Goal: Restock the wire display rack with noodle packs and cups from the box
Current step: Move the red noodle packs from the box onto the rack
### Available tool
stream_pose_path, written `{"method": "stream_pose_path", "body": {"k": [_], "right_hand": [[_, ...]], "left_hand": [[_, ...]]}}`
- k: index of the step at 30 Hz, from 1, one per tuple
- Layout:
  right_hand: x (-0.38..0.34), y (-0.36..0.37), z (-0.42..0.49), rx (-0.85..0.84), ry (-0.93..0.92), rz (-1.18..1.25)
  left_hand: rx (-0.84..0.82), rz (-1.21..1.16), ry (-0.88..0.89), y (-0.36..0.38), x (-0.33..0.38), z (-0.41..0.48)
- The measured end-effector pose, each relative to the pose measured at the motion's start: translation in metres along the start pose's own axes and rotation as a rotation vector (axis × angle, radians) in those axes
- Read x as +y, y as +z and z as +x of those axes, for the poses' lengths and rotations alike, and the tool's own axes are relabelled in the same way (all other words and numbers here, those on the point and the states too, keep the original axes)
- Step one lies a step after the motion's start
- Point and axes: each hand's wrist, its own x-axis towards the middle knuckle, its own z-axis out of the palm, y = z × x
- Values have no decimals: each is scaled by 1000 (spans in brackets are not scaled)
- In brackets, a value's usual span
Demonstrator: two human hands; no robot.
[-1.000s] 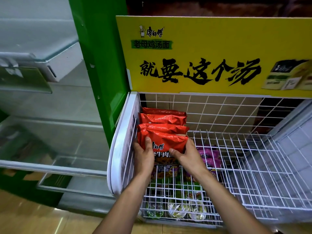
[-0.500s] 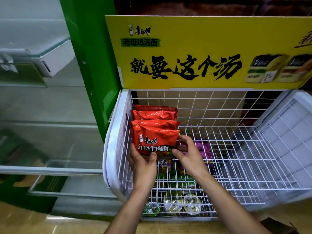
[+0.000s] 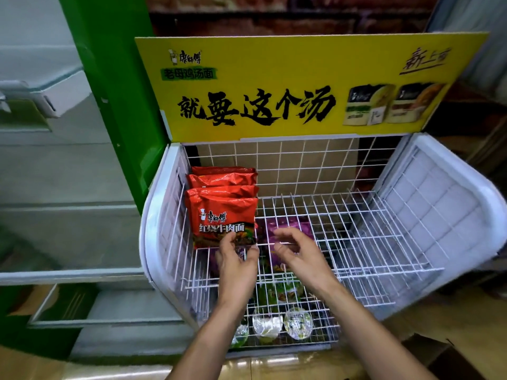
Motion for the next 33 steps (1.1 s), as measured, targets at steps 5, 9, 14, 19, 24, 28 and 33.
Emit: {"method": "stream_pose_path", "body": {"k": [5, 9, 14, 19, 24, 28, 33], "right_hand": [[10, -23, -31, 15, -25, 21], [19, -44, -58, 32, -57, 57], [34, -71, -92, 35, -54, 92], [52, -102, -120, 85, -60, 96], [78, -136, -146, 150, -44, 132], [100, -164, -168, 222, -4, 160], [126, -198, -195, 337, 48, 179]], "left_hand": [[-58, 20, 21, 23, 5, -32], [-92, 15, 37, 44, 9, -64], [-144, -5, 39, 70, 12, -100], [-221, -18, 60, 99, 19, -136], [-318, 13, 85, 133, 24, -164], [-407, 49, 103, 164, 24, -183], [-540, 106, 125, 205, 25, -203]]}}
